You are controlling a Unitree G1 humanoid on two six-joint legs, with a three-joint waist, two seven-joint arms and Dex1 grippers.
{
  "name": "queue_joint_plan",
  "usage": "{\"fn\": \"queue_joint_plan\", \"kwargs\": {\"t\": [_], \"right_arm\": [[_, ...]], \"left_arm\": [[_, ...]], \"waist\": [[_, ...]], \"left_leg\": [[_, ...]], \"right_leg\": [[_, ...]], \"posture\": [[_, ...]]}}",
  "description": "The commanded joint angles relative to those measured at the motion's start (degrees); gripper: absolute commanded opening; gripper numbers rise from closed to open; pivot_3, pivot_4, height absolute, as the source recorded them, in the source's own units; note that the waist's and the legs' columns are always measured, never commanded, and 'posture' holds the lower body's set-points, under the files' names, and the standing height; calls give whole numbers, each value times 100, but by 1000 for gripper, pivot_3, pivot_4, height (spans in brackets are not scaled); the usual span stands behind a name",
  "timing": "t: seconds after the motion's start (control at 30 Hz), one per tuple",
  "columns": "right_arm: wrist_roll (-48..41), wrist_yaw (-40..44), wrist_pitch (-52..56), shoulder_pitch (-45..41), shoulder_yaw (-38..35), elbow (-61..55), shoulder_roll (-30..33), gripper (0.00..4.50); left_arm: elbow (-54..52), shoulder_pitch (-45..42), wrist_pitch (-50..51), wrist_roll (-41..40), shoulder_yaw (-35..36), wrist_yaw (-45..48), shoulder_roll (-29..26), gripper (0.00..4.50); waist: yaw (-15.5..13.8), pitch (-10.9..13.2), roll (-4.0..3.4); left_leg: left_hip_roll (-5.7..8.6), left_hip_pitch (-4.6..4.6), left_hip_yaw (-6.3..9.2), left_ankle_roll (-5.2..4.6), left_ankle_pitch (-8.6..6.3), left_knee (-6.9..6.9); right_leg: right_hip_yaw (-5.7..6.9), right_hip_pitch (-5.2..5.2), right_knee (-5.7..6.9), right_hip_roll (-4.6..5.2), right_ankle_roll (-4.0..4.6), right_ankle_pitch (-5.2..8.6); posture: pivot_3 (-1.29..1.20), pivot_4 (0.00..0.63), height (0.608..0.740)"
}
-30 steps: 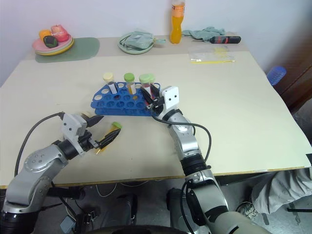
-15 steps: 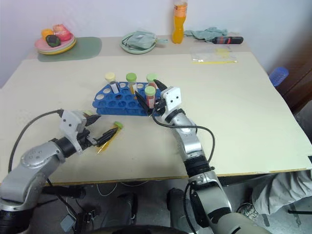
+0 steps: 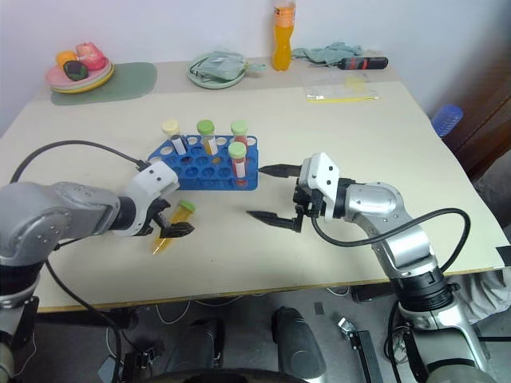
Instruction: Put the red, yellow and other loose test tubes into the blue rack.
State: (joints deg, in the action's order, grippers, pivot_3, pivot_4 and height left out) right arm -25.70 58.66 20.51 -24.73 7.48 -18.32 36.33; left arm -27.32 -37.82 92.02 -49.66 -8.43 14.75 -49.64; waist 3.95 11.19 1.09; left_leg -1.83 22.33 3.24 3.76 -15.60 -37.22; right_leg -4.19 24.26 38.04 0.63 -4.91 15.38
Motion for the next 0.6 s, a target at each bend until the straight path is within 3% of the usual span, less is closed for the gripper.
{"fn": "queue_joint_plan", "kwargs": {"t": [0.03, 0.2, 0.3, 0.47, 0.5, 0.6], "right_arm": [[-139, 25, 98, -16, -60, -383, 32, 4461], [-11, -85, 90, 15, 58, -453, -76, 4461], [21, -150, 71, 2, 105, -480, -146, 4500], [43, -202, 75, -55, 125, -492, -229, 4500], [44, -207, 78, -63, 129, -490, -236, 4500], [10, -227, 115, -42, 114, -513, -255, 4500]], "left_arm": [[153, -40, 48, -533, -264, -653, -142, 4500], [483, -16, 48, -1350, -252, -1594, -75, 4500], [589, 59, 48, -1742, -289, -2136, -15, 3651], [823, 184, 48, -2271, -147, -2923, 152, 1043], [820, 200, 48, -2337, -103, -3034, 153, 803], [315, 269, 22, -2176, 322, -2946, 103, 798]], "waist": [[-14, 0, 1], [-73, 1, 3], [-126, 1, 3], [-156, 0, 4], [-157, 0, 4], [-155, 0, 4]], "left_leg": [[0, 3, 1, 0, 0, -3], [1, 7, 0, 1, 0, -8], [2, 7, -2, 1, 0, -10], [3, 9, -3, 3, 2, -16], [4, 9, -3, 3, 2, -16], [4, 9, -3, 5, 3, -16]], "right_leg": [[0, 0, -1, 1, 0, 0], [1, 0, -2, 6, -1, 0], [0, 0, -2, 6, -1, 0], [0, 0, -2, 11, -1, 0], [0, 0, -1, 11, -1, 0], [0, 0, -1, 11, -1, 0]], "posture": [[0, 150, 740], [0, 150, 740], [0, 150, 740], [0, 150, 740], [0, 150, 740], [0, 150, 740]]}}
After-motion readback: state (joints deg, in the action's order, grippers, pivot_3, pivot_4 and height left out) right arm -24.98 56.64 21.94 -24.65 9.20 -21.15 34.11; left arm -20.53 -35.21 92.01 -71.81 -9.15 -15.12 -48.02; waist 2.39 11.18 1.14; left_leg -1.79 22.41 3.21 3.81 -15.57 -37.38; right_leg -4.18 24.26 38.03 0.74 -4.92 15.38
